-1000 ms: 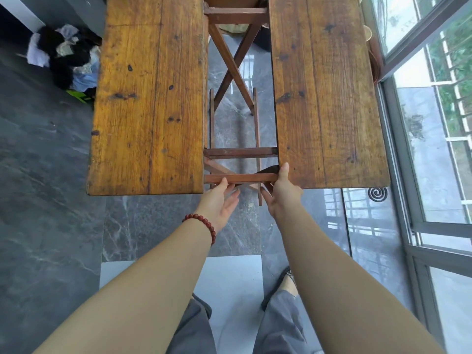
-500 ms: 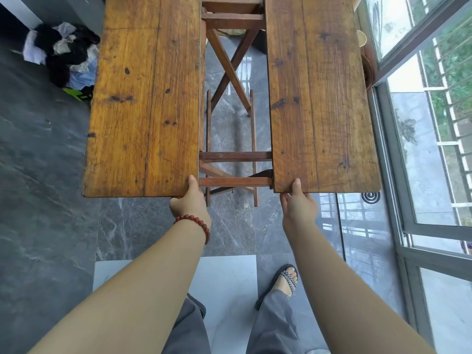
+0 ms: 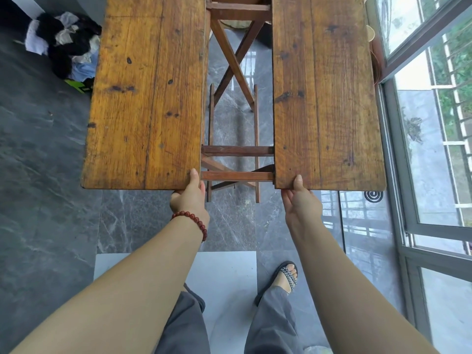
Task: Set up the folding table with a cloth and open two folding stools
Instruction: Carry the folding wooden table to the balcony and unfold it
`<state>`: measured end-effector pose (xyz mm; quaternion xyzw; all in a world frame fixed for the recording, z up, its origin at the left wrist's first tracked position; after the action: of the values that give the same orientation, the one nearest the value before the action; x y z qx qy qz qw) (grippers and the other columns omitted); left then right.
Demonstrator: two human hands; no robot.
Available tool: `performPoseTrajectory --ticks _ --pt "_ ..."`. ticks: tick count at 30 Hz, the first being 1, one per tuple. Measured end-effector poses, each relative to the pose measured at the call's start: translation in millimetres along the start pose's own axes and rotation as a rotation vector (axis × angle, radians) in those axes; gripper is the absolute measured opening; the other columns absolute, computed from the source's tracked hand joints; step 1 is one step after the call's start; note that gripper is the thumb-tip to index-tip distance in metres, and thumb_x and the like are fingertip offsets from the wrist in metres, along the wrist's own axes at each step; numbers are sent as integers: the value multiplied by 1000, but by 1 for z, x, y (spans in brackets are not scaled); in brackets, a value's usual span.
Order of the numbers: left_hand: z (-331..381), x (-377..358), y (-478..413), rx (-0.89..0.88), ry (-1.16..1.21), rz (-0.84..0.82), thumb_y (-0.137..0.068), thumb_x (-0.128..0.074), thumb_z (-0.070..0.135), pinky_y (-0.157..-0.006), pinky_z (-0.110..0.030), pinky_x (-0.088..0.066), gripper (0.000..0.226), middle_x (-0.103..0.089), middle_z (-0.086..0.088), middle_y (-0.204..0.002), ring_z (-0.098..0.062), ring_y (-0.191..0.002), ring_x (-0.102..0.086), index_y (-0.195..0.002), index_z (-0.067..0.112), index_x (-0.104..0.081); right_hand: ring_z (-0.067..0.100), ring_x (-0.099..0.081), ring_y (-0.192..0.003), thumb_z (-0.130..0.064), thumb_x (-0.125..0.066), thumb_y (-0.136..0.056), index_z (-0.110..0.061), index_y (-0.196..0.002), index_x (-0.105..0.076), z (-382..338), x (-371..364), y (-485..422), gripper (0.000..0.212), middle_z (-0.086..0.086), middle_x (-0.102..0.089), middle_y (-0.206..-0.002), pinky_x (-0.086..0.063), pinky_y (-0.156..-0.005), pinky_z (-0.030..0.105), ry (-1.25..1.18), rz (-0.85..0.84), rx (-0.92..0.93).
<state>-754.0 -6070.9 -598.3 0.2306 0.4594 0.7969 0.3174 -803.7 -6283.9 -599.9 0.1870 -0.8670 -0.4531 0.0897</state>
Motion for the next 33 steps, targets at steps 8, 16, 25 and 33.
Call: performPoseTrajectory --ticks 8,16,25,33 --pt "-7 -15 7 -138 -145 -17 -76 -77 30 -72 -26 -56 30 -64 -1 -95 -11 -75 -64 -81 14 -53 20 -64 -78 -17 -60 -92 -8 -76 -52 14 -16 14 20 11 -64 -88 -51 -73 27 64 -10 7" --pt "-12 -19 -2 -119 -215 -5 -72 -79 37 -79 -27 -53 34 -61 4 -81 -14 -79 -64 -77 15 -54 18 -64 -72 -23 -62 -90 -8 -75 -52 23 -11 7 24 12 -64 -86 -50 -62 23 115 34 -18" --pt "-30 -10 -9 13 -177 -89 -79 -75 27 -60 -17 -52 42 -63 -5 -94 -10 -81 -64 -106 2 -55 20 -65 -77 -20 -61 -92 5 -104 -56 30 0 -7 28 19 -64 -108 -56 -58 20 166 1 -116" --pt "-46 10 -26 37 -213 -138 -77 -76 26 -74 -20 -53 52 -62 -12 -112 -14 -93 -65 -115 -1 -54 26 -64 -91 -19 -57 -94 9 -120 -51 44 13 -15 39 21 -61 -120 -51 -75 25 220 -71 -196"
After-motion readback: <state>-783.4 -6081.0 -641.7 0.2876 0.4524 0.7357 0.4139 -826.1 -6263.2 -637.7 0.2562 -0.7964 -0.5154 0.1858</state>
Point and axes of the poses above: each hand's wrist, its own y-axis away from the middle knuckle, its own x-axis out of the back of the hand, z = x × y, the point moved 5 cm from there along -y, towards the middle knuckle
